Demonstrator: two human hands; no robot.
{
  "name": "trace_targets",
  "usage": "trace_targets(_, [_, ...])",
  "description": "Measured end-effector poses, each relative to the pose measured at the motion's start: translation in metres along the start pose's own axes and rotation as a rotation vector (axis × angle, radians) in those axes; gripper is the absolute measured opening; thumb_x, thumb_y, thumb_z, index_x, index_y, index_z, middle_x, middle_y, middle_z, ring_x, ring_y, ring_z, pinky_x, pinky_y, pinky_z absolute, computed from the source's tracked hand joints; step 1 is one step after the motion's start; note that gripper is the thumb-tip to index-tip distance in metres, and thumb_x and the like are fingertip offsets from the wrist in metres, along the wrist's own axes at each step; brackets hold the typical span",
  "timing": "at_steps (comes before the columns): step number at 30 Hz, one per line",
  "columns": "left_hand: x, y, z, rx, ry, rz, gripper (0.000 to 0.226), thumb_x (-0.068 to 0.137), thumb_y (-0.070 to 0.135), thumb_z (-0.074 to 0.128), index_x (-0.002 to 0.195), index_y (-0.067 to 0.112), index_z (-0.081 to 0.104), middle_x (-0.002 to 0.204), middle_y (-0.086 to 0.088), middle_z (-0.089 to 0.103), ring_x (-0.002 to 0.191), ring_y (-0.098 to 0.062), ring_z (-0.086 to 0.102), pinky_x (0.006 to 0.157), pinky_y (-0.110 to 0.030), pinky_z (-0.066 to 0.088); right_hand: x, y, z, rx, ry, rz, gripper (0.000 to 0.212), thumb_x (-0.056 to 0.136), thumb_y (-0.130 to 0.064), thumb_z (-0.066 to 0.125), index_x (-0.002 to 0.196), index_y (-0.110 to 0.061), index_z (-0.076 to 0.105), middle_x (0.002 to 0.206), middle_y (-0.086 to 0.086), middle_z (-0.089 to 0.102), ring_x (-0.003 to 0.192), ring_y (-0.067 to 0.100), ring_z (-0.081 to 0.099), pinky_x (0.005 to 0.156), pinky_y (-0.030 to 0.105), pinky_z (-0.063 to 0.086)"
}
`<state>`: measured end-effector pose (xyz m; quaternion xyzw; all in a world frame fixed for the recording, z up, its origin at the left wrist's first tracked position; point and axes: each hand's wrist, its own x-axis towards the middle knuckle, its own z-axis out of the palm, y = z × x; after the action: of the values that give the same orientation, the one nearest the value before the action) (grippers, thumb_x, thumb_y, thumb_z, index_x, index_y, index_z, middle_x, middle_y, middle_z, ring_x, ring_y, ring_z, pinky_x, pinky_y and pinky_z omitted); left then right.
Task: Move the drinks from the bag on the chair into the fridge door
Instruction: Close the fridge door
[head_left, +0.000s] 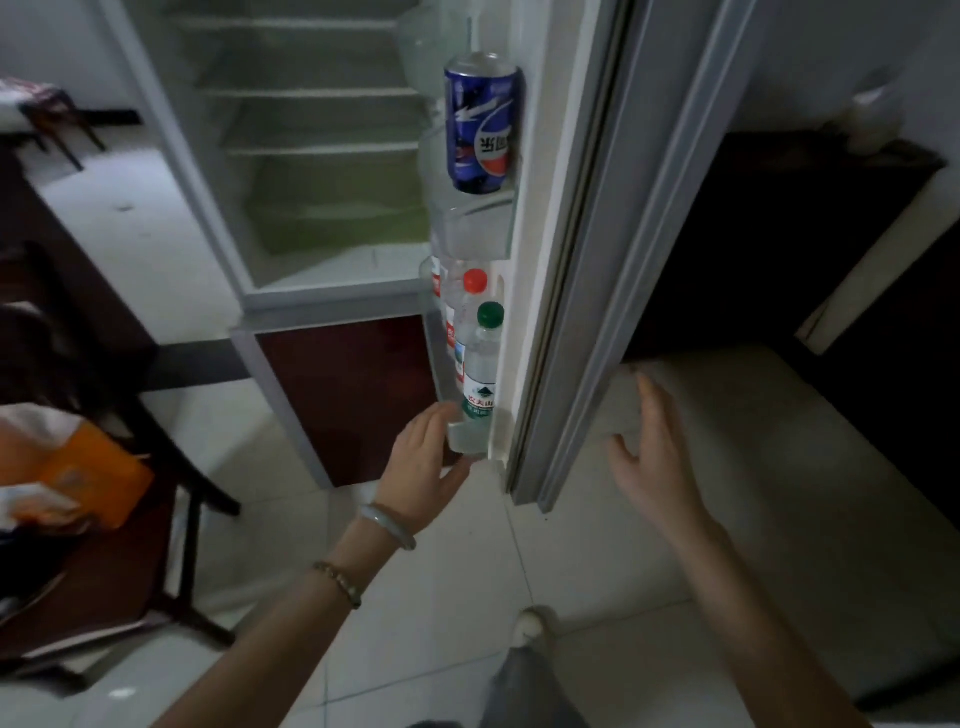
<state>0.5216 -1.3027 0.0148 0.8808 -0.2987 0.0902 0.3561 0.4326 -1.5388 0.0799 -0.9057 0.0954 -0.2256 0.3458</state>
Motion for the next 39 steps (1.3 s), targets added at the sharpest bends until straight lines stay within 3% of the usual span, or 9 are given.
trace_targets(3, [-0.01, -0.003, -0.029, 0.002, 0.095, -0.035, 0.061, 0.083, 0.039, 0.048, 0.133, 0.005, 0.041, 0.135, -0.012, 0.046, 0.126, -0.023, 0.039, 0.106, -0.033, 0.029, 0.001, -0.029, 0.024, 0.011, -0.098, -0.059, 0.068, 0.083, 0.004, 0.059, 0.142, -0.005, 0.028, 0.146, 0.016, 0.032, 0.135, 0.025, 0.028, 0.099, 0.005, 0.011])
trace_targets(7, [-0.017, -0.013, -0.063, -0.059, 0.227, -0.087, 0.06, 0.086, 0.04, 0.048, 0.136, 0.008, 0.037, 0.139, -0.003, 0.038, 0.13, -0.012, 0.031, 0.109, -0.034, 0.028, 0.018, -0.064, 0.056, 0.062, -0.232, -0.159, 0.069, 0.084, -0.002, 0.06, 0.143, -0.013, 0.027, 0.147, 0.009, 0.032, 0.135, 0.02, 0.03, 0.11, 0.03, 0.027])
trace_targets(11, [-0.019, -0.031, -0.098, -0.103, 0.288, -0.122, 0.065, 0.087, 0.047, 0.049, 0.141, 0.019, 0.026, 0.141, 0.011, 0.023, 0.134, -0.006, 0.023, 0.11, -0.026, 0.023, 0.046, -0.097, 0.096, 0.047, -0.334, -0.272, 0.07, 0.083, -0.006, 0.063, 0.143, -0.014, 0.027, 0.145, 0.009, 0.034, 0.134, 0.02, 0.032, 0.106, 0.027, 0.03])
trace_targets(15, [-0.012, -0.067, -0.127, -0.066, 0.334, -0.183, 0.065, 0.088, 0.049, 0.049, 0.141, 0.026, 0.021, 0.145, 0.003, 0.025, 0.133, -0.01, 0.027, 0.108, -0.031, 0.029, 0.075, -0.133, 0.146, 0.038, -0.386, -0.4, 0.072, 0.083, -0.007, 0.063, 0.144, -0.014, 0.026, 0.148, 0.012, 0.031, 0.136, 0.024, 0.029, 0.108, 0.033, 0.03])
trace_targets(20, [0.004, -0.119, -0.164, 0.043, 0.36, -0.282, 0.066, 0.086, 0.052, 0.042, 0.14, 0.017, 0.03, 0.144, -0.003, 0.03, 0.131, -0.011, 0.031, 0.107, -0.032, 0.031, 0.111, -0.176, 0.211, 0.049, -0.304, -0.563, 0.074, 0.082, -0.008, 0.065, 0.144, -0.019, 0.027, 0.153, 0.011, 0.019, 0.137, 0.021, 0.023, 0.101, 0.016, 0.023])
trace_targets(25, [0.034, -0.173, -0.204, -0.016, 0.359, -0.35, 0.062, 0.086, 0.049, 0.048, 0.139, 0.021, 0.032, 0.133, 0.008, 0.042, 0.122, -0.003, 0.04, 0.104, -0.03, 0.038, 0.154, -0.208, 0.277, 0.049, -0.297, -0.673, 0.075, 0.078, -0.007, 0.066, 0.143, -0.015, 0.029, 0.151, 0.019, 0.021, 0.136, 0.03, 0.027, 0.104, 0.037, 0.036])
trace_targets(30, [0.082, -0.225, -0.232, -0.156, 0.369, -0.469, 0.065, 0.085, 0.049, 0.056, 0.14, 0.028, 0.027, 0.136, 0.01, 0.042, 0.119, 0.004, 0.041, 0.099, -0.021, 0.038, 0.204, -0.223, 0.328, -0.044, -0.328, -0.727, 0.078, 0.077, -0.006, 0.067, 0.144, -0.011, 0.027, 0.151, 0.019, 0.024, 0.136, 0.033, 0.027, 0.106, 0.042, 0.034])
trace_targets(34, [0.124, -0.269, -0.252, -0.174, 0.352, -0.571, 0.082, 0.077, 0.063, 0.055, 0.144, 0.027, 0.023, 0.141, 0.004, 0.041, 0.126, -0.009, 0.041, 0.104, -0.041, 0.04, 0.243, -0.235, 0.359, -0.131, -0.347, -0.769, 0.079, 0.076, -0.008, 0.067, 0.144, -0.009, 0.026, 0.153, 0.018, 0.02, 0.138, 0.032, 0.021, 0.107, 0.047, 0.033])
trace_targets(39, [0.175, -0.311, -0.266, -0.184, 0.324, -0.635, 0.087, 0.081, 0.053, 0.059, 0.147, 0.018, 0.014, 0.152, -0.003, 0.026, 0.137, -0.018, 0.028, 0.111, -0.043, 0.029, 0.284, -0.249, 0.39, -0.253, -0.341, -0.772, 0.081, 0.072, -0.01, 0.071, 0.142, -0.007, 0.029, 0.151, 0.02, 0.023, 0.137, 0.035, 0.025, 0.108, 0.049, 0.028])
